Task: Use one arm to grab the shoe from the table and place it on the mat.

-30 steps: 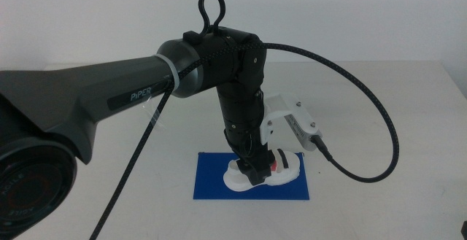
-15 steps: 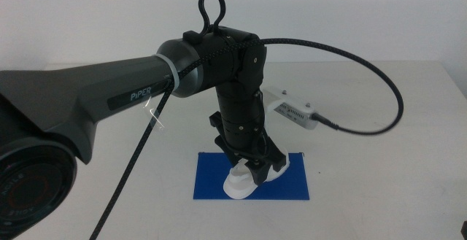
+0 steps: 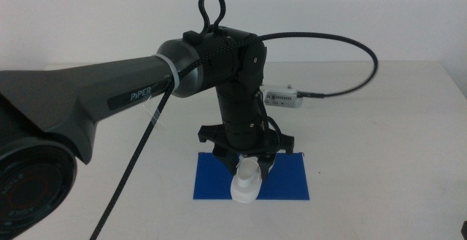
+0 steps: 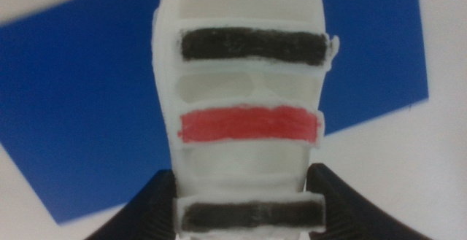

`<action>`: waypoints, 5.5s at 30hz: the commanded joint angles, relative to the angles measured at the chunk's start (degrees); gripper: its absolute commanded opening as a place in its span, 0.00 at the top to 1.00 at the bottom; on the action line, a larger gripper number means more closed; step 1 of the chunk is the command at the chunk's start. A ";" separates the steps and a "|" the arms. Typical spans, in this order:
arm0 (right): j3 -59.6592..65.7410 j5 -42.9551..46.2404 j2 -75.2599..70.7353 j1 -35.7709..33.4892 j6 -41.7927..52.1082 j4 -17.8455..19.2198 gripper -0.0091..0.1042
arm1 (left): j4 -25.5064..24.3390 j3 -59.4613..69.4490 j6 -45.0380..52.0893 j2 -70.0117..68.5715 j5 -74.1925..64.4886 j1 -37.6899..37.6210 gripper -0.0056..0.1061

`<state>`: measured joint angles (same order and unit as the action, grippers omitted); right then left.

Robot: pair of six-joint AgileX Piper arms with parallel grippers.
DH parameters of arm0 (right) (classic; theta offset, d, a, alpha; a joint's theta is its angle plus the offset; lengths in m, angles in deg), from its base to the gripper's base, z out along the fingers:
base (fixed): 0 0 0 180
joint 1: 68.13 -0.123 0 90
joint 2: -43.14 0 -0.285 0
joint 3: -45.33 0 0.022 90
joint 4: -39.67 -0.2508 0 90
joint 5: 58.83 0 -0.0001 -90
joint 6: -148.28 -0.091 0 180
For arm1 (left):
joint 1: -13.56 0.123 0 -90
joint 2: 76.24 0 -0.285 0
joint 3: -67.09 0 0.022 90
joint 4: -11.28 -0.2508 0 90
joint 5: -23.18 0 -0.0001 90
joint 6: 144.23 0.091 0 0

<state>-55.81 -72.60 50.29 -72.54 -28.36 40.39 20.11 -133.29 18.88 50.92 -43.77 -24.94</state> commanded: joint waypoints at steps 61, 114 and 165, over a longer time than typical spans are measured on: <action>0.29 4.17 0.21 -0.16 0.59 0.62 0.23 | 0.03 -1.70 -104.52 1.29 4.26 -0.26 0.37; 0.29 4.17 0.21 -0.16 0.59 0.62 0.23 | -32.98 -1.64 -43.32 -32.08 -8.01 -0.19 0.12; 0.29 4.11 0.21 -0.16 0.59 0.62 0.23 | -10.50 95.53 10.51 -120.95 59.97 39.05 0.12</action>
<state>-55.81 -72.67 50.29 -72.54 -28.36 40.39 9.59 -36.71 29.66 -69.17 11.52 14.04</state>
